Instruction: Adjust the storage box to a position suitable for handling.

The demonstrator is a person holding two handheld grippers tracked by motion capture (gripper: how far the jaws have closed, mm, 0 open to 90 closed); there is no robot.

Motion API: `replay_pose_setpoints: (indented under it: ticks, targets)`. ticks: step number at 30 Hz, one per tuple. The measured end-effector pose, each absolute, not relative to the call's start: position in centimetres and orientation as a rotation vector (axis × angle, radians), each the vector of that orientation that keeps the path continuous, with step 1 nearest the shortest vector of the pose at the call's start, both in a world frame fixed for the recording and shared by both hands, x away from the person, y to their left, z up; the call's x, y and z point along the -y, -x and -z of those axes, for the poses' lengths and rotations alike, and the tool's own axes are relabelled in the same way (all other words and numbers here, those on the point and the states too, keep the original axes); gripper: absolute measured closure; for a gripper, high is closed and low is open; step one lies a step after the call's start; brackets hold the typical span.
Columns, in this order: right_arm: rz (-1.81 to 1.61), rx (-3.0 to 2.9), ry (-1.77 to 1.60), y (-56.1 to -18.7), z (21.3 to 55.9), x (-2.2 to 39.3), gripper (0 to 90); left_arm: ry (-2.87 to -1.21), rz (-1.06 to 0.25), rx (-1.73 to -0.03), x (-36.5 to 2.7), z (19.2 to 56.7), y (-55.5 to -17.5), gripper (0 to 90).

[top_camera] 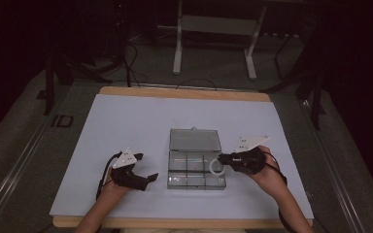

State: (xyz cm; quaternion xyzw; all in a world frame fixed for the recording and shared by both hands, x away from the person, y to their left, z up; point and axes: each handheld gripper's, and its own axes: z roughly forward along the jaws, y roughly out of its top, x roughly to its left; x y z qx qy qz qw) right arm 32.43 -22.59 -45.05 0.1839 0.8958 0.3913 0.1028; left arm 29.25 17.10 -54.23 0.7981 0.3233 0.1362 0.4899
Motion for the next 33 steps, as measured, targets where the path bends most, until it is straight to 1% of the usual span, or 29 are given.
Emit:
replay_pose_setpoints:
  ticks: [15, 33]
  targets:
    - [-1.074, -2.734, -0.529, -32.2, 48.0, 21.7, 82.8, -1.938, -0.338, -0.782, -17.0, 54.2, -29.2, 2.0]
    - [-0.97, -2.787, -0.522, -32.3, 49.7, 21.0, 82.7, -1.945, -0.337, -0.782, -17.0, 54.2, -29.2, 2.0]
